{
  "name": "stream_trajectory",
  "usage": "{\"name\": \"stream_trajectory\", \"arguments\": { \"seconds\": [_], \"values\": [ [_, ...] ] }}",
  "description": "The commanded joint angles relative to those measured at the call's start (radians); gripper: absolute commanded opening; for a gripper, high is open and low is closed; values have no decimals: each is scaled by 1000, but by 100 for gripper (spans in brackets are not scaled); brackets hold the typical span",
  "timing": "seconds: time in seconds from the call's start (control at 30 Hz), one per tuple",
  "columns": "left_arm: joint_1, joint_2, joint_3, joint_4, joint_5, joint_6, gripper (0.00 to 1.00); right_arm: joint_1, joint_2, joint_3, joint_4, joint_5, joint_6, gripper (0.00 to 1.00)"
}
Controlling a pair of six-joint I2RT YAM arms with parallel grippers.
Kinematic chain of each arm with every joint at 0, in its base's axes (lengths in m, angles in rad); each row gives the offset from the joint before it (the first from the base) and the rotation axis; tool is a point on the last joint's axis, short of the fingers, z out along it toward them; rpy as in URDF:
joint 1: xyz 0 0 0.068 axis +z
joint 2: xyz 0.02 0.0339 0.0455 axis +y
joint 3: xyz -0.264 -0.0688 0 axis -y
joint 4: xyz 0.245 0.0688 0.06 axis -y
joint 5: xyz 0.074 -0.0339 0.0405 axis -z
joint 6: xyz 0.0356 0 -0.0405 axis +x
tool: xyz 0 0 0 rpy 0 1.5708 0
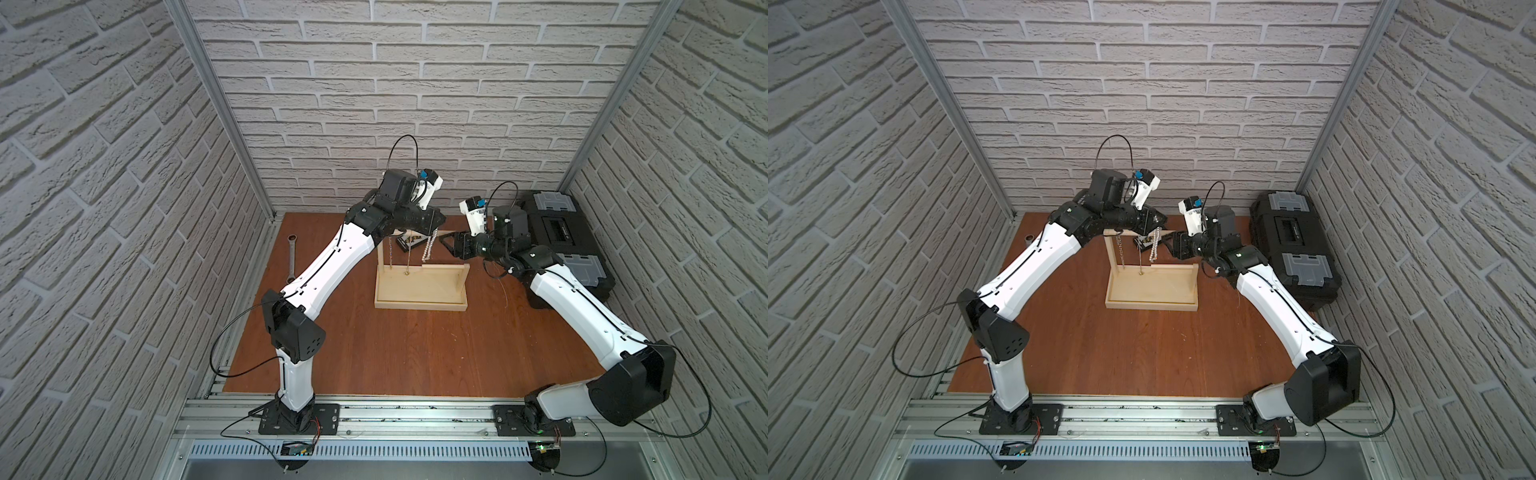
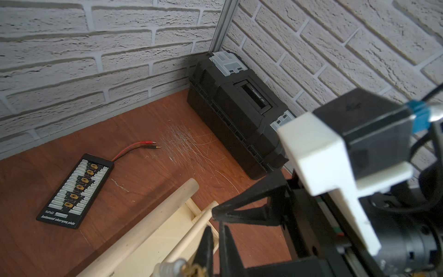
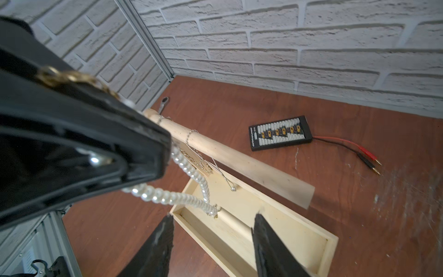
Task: Hang the necklace on the jewelry display stand
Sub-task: Hang the necklace on the stand.
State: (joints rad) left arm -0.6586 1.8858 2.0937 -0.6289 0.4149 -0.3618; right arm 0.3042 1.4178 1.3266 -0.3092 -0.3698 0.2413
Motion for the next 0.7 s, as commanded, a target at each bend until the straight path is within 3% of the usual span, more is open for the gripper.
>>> {"name": "stream_trajectory", "arguments": {
  "seconds": [0.0, 0.13, 0.37, 0.67],
  "values": [
    [9, -1, 30, 46, 66, -19, 11, -16, 1, -31, 158, -135, 47, 55],
    [15, 1, 38, 46, 79, -28, 11, -16, 15, -38, 209, -179, 71, 55],
    [16, 24, 60, 24, 44, -30, 10, -17, -22, -49, 132, -136, 20, 54],
    [-2, 168, 243, -34, 93, -46, 8, -19, -34, -49, 110, -93, 16, 53]
  ]
}}
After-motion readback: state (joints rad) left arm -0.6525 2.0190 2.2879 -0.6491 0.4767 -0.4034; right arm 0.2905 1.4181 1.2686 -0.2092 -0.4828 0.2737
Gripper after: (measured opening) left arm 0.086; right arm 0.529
